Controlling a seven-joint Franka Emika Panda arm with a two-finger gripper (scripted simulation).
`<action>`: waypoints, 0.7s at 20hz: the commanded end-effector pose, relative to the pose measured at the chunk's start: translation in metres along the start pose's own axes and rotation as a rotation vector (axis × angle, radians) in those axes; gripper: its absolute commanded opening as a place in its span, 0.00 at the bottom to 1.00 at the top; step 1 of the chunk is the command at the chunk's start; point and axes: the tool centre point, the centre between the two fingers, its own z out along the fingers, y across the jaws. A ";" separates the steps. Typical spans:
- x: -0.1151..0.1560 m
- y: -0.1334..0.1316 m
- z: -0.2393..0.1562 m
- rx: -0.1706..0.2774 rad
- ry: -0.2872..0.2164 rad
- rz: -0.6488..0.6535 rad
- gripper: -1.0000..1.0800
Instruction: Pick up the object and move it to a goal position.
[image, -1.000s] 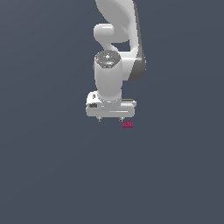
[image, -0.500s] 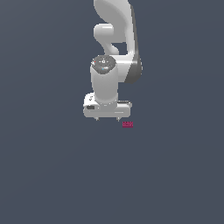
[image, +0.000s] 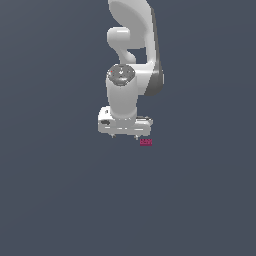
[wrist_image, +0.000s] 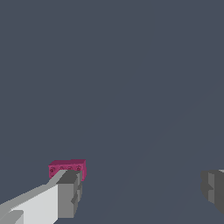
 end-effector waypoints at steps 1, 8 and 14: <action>-0.001 -0.003 0.003 0.001 0.000 0.033 0.96; -0.006 -0.015 0.012 0.004 0.001 0.170 0.96; -0.011 -0.027 0.022 0.006 0.002 0.313 0.96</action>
